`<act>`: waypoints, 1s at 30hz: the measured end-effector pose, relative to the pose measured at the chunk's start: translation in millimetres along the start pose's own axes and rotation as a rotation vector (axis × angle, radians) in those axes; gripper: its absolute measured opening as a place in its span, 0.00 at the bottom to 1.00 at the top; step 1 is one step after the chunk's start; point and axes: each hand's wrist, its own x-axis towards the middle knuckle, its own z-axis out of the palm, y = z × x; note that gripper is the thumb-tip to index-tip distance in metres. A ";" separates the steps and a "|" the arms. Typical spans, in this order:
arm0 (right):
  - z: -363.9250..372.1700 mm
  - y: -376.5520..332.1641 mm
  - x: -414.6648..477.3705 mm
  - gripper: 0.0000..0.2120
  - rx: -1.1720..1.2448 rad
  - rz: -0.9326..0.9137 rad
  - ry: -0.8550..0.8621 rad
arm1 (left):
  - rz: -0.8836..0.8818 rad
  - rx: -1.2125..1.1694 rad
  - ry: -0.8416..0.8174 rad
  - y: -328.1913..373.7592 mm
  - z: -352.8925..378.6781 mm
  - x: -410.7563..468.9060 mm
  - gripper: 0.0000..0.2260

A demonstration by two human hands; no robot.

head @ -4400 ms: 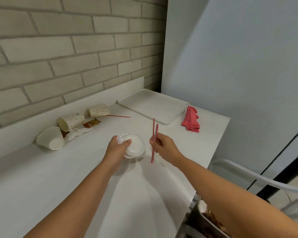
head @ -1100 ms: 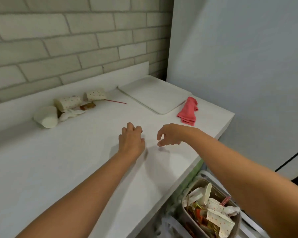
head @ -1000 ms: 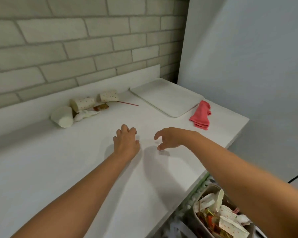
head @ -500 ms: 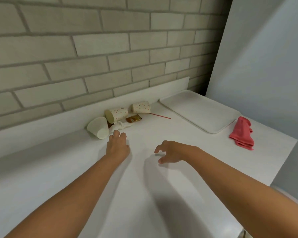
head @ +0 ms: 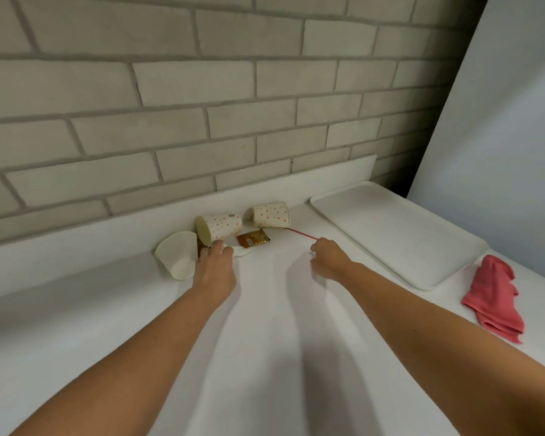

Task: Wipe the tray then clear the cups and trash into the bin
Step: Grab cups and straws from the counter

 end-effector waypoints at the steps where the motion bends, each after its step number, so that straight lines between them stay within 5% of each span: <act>1: 0.9 1.3 9.3 0.17 0.023 0.019 0.018 | -0.003 0.017 -0.005 0.0 1.9 4.2 0.20; 9: 11.4 6.9 62.6 0.26 0.030 -0.005 0.063 | -0.087 0.161 -0.047 -1.7 17.3 28.4 0.18; 16: 13.0 10.9 81.5 0.15 0.017 -0.004 0.095 | -0.029 0.200 -0.090 3.6 22.9 33.9 0.12; 24: 0.5 0.4 71.6 0.02 -0.038 -0.070 -0.177 | 0.074 0.142 -0.008 19.9 28.9 41.9 0.16; 30: 7.0 4.7 62.3 0.10 -0.038 -0.144 -0.171 | 0.095 -0.062 -0.089 41.6 22.9 67.7 0.18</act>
